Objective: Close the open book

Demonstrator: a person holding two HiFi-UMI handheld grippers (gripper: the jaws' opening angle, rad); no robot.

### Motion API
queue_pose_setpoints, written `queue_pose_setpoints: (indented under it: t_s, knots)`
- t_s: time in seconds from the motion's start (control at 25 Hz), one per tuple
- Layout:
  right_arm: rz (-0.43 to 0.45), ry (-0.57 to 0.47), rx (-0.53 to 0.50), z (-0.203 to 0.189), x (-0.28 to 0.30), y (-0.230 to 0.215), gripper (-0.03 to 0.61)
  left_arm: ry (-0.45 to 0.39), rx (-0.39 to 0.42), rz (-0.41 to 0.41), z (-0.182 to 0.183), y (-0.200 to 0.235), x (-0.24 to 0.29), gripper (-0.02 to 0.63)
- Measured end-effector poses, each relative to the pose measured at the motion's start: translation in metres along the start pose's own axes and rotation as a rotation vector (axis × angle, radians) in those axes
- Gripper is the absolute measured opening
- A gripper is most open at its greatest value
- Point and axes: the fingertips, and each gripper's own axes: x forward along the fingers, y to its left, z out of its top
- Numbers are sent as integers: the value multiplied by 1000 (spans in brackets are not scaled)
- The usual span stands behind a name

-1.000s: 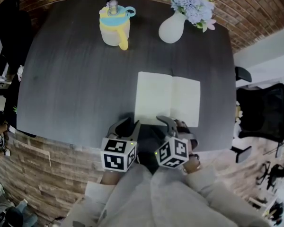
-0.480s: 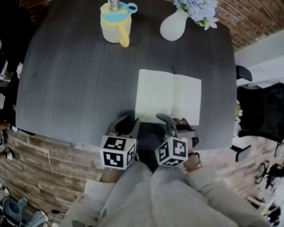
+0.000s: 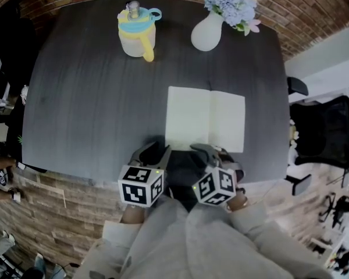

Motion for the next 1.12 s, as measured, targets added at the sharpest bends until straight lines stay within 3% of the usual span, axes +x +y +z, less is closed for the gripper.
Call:
queue_pose_setpoints:
  t_s: [0.24,0.48,0.88,1.12]
  knots:
    - [-12,-35,73,2,-6,-3,49,42,-10,-41,-1,-4,4,121]
    - [-27,-76,123,3,-15,-4,35,51,-94,-108,6,-12,7,129]
    - [0,-168,248,5,-25,-9,28,76,-157,-167,9,-22,11,127]
    - [5,-213,279,6,-31,-11,26,62,-114,-186,18,-29,5,99]
